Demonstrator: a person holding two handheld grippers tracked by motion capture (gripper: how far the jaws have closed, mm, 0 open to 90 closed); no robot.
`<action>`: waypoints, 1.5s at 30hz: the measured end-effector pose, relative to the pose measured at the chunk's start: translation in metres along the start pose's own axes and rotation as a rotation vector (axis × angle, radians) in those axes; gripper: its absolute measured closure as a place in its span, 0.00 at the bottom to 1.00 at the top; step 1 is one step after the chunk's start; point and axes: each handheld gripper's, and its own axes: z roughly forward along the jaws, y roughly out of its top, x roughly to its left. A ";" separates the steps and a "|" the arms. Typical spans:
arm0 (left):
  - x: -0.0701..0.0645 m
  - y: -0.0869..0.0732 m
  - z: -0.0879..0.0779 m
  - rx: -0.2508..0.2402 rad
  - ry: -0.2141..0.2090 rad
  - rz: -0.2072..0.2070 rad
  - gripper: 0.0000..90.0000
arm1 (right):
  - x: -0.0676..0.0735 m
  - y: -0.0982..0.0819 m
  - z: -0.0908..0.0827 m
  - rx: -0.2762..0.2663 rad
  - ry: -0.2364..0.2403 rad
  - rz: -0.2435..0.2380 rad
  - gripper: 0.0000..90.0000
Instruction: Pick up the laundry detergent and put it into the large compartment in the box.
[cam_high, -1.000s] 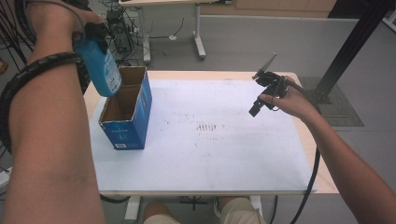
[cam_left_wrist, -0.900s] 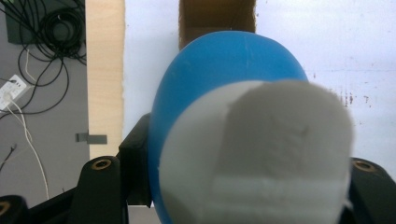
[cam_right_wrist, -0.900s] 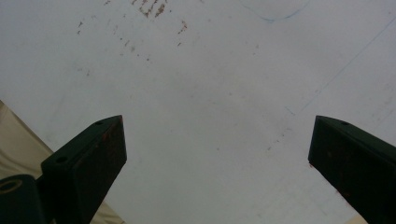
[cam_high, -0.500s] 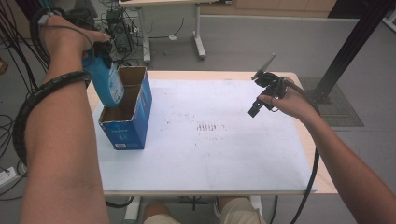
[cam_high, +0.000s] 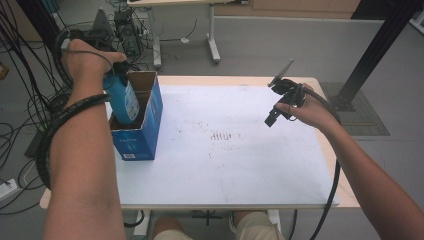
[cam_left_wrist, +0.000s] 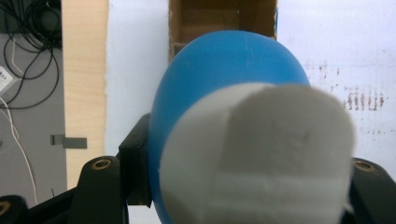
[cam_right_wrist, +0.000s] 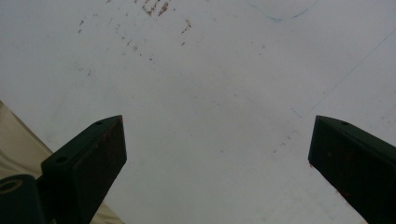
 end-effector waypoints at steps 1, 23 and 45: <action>0.000 0.000 0.004 0.002 0.000 0.003 0.42 | 0.000 0.000 0.000 -0.002 0.002 0.007 0.05; -0.011 -0.014 0.079 0.012 0.008 0.015 0.42 | 0.000 0.005 0.012 0.014 0.010 0.003 0.05; -0.010 -0.012 0.113 0.058 0.013 0.027 0.42 | -0.004 0.010 0.019 0.037 0.012 0.012 0.05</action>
